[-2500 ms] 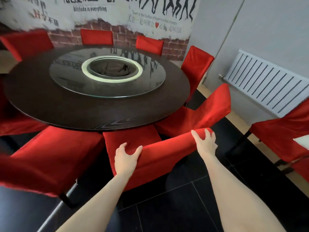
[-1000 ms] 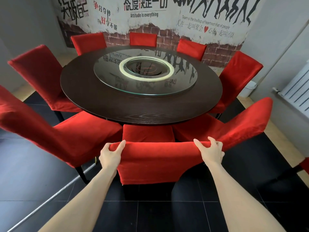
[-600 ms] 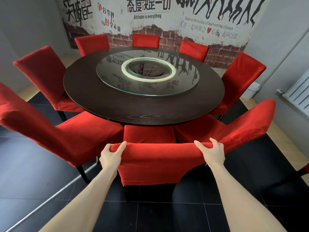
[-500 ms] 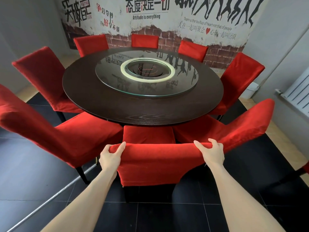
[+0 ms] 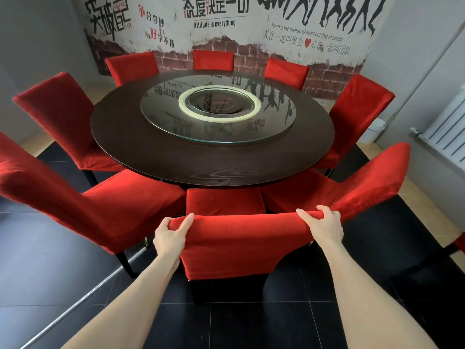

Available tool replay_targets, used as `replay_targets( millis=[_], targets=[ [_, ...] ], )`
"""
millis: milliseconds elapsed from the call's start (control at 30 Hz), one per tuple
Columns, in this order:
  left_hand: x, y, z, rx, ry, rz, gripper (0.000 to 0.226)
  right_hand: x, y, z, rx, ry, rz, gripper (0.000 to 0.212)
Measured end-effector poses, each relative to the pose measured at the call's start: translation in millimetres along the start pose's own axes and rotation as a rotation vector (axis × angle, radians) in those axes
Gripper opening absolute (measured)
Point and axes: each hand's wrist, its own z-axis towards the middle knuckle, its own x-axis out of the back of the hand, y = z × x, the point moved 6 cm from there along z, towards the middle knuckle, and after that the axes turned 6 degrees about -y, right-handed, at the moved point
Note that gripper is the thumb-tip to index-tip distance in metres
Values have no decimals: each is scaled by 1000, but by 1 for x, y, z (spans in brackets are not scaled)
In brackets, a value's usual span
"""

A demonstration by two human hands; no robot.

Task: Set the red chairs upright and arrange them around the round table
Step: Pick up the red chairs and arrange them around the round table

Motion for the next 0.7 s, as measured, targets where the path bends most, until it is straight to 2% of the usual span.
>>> replay_targets(
  millis=[700],
  targets=[
    [-11,-1,-12,25,32,-44,32,4,3,0,30,-19,66,77]
  ],
)
